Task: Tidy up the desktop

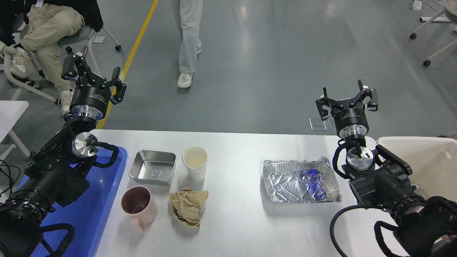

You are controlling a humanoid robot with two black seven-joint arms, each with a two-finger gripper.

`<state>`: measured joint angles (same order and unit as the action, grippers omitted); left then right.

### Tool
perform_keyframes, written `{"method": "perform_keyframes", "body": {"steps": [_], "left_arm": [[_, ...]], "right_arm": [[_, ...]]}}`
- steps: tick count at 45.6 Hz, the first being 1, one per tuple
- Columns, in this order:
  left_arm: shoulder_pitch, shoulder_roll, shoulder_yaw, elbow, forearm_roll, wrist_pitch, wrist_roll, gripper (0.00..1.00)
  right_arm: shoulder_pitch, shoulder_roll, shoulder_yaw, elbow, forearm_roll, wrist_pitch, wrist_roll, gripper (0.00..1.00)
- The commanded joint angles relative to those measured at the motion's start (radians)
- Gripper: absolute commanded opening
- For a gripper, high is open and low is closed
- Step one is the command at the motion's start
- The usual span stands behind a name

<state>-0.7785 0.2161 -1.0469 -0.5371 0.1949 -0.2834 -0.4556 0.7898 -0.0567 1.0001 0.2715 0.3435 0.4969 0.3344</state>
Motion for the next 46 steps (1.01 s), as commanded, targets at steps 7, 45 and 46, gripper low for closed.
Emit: {"method": "perform_keyframes", "body": {"steps": [7, 45, 46], "left_arm": [[-0.005, 0.000, 0.001, 0.000, 0.000, 0.006, 0.001, 0.97], [0.015, -0.003, 0.016, 0.009, 0.011, 0.004, -0.052, 0.97], [0.018, -0.003, 0.016, 0.008, 0.009, 0.003, -0.060, 0.97]], "right_arm": [[0.000, 0.000, 0.000, 0.000, -0.001, -0.001, 0.000, 1.00], [-0.014, 0.000, -0.012, 0.002, -0.057, -0.015, -0.002, 1.00], [-0.014, 0.001, -0.012, 0.002, -0.057, -0.015, -0.002, 1.00]]}}
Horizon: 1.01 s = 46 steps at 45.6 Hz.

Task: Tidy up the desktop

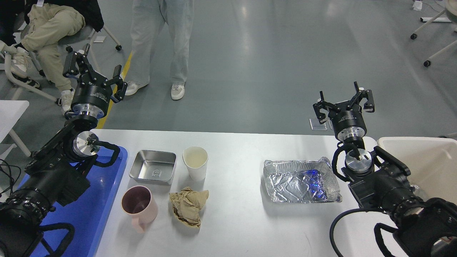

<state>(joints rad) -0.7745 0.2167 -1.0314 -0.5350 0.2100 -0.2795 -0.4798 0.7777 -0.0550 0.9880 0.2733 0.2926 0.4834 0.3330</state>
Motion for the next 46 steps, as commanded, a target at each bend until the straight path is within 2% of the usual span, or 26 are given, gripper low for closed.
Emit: {"method": "perform_keyframes", "body": {"steps": [1, 7, 11, 18, 23, 32, 39, 46], "left_arm": [[0.014, -0.003, 0.002, 0.004, -0.006, -0.004, -0.039, 0.97], [0.014, 0.004, 0.007, -0.032, 0.000, -0.024, -0.042, 0.97], [0.038, 0.055, 0.007, -0.134, 0.000, -0.064, -0.040, 0.97], [0.046, 0.130, 0.034, -0.217, 0.009, -0.050, -0.034, 0.97], [0.037, 0.202, 0.157, -0.247, 0.014, -0.003, -0.026, 0.97], [-0.005, 0.395, 0.391, -0.433, 0.016, 0.109, -0.016, 0.97], [-0.094, 0.539, 0.603, -0.536, 0.017, 0.120, 0.016, 0.96], [-0.166, 0.722, 0.803, -0.700, 0.064, 0.158, 0.032, 0.96]], "right_arm": [[-0.001, 0.000, 0.000, 0.001, -0.006, -0.002, 0.000, 1.00], [-0.001, 0.004, 0.000, 0.003, -0.006, -0.002, 0.000, 1.00], [-0.001, 0.004, 0.000, 0.004, -0.006, 0.000, 0.000, 1.00], [-0.001, -0.002, 0.001, 0.014, -0.006, 0.003, 0.000, 1.00], [-0.003, -0.005, 0.001, 0.015, -0.006, 0.006, -0.002, 1.00], [-0.006, -0.023, 0.001, 0.015, -0.006, 0.012, -0.003, 1.00], [-0.008, -0.028, 0.001, 0.017, -0.007, 0.015, -0.003, 1.00], [-0.011, -0.029, 0.000, 0.017, -0.009, 0.015, -0.006, 1.00]]}}
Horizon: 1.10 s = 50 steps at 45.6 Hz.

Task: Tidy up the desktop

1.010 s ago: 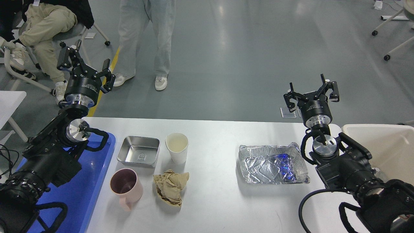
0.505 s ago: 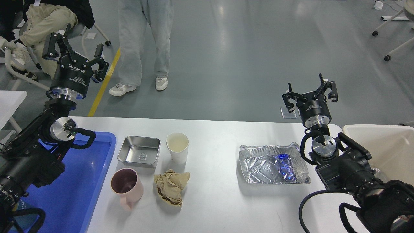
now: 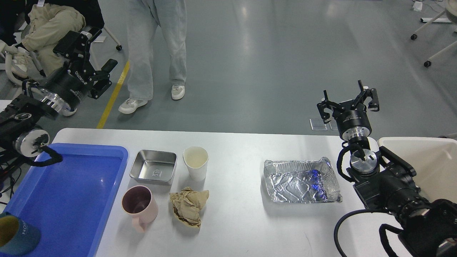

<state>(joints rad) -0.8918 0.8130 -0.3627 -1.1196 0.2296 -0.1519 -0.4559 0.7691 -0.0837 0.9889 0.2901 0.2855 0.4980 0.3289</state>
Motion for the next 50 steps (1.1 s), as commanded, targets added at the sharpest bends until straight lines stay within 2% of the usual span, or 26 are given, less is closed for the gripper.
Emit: {"method": "perform_keyframes", "body": {"steps": [1, 5, 11, 15, 22, 26, 29, 34, 38, 42, 50], "left_arm": [[-0.055, 0.150, 0.152, -0.141, 0.075, 0.041, 0.008, 0.96], [-0.059, 0.238, 0.192, -0.227, 0.215, 0.084, 0.026, 0.95], [-0.049, 0.368, 0.199, -0.348, 0.417, 0.083, 0.091, 0.95], [-0.044, 0.431, 0.211, -0.407, 0.435, 0.074, 0.098, 0.90], [-0.036, 0.506, 0.252, -0.447, 0.453, 0.029, 0.098, 0.90], [-0.036, 0.551, 0.268, -0.463, 0.591, 0.029, 0.108, 0.90], [-0.033, 0.572, 0.268, -0.476, 0.695, 0.029, 0.144, 0.90], [-0.021, 0.589, 0.277, -0.493, 0.797, 0.020, 0.252, 0.90], [-0.012, 0.595, 0.286, -0.494, 0.827, -0.018, 0.330, 0.92], [-0.012, 0.604, 0.284, -0.500, 0.844, -0.073, 0.359, 0.93], [-0.012, 0.633, 0.286, -0.502, 0.867, -0.107, 0.359, 0.93]], "right_arm": [[-0.002, -0.001, -0.001, 0.000, -0.002, 0.001, -0.002, 1.00], [-0.005, -0.001, -0.001, 0.000, -0.008, 0.001, -0.002, 1.00], [-0.007, 0.001, -0.003, 0.000, -0.015, 0.002, -0.002, 1.00], [-0.008, 0.001, -0.001, 0.000, -0.037, 0.002, -0.002, 1.00], [-0.017, 0.002, -0.003, 0.001, -0.049, 0.001, -0.002, 1.00], [-0.021, 0.002, -0.003, 0.001, -0.051, 0.002, -0.002, 1.00], [-0.022, 0.002, -0.003, 0.001, -0.051, 0.002, -0.002, 1.00], [-0.025, 0.007, -0.004, 0.003, -0.052, 0.001, -0.001, 1.00], [-0.028, 0.009, -0.003, 0.003, -0.078, 0.001, -0.001, 1.00], [-0.037, 0.010, -0.003, 0.003, -0.103, 0.001, 0.001, 1.00], [-0.039, 0.012, -0.003, 0.003, -0.108, 0.001, 0.001, 1.00]]}}
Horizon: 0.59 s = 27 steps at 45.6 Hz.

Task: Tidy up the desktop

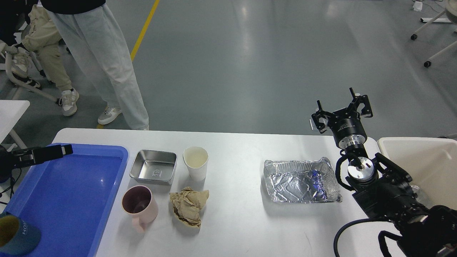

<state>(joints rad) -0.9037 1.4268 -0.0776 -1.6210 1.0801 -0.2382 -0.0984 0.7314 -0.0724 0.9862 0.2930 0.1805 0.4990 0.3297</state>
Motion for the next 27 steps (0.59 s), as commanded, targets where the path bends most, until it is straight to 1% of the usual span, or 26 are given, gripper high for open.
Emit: {"method": "perform_keyframes", "body": {"steps": [1, 8, 18, 27], "left_arm": [[0.000, 0.024, 0.001, 0.000, 0.024, -0.026, 0.002, 0.93], [0.005, 0.046, 0.007, -0.005, 0.081, -0.050, -0.001, 0.93], [0.005, 0.081, 0.010, -0.039, 0.116, -0.049, 0.000, 0.92], [0.011, 0.038, 0.018, -0.031, 0.170, -0.038, 0.015, 0.90]], "right_arm": [[-0.001, 0.000, 0.000, 0.000, -0.003, -0.001, 0.000, 1.00], [-0.001, 0.000, 0.002, 0.000, -0.003, -0.001, 0.000, 1.00], [-0.001, 0.000, 0.000, 0.000, -0.003, -0.001, 0.000, 1.00], [-0.001, 0.005, 0.000, 0.000, -0.003, -0.002, 0.000, 1.00]]}}
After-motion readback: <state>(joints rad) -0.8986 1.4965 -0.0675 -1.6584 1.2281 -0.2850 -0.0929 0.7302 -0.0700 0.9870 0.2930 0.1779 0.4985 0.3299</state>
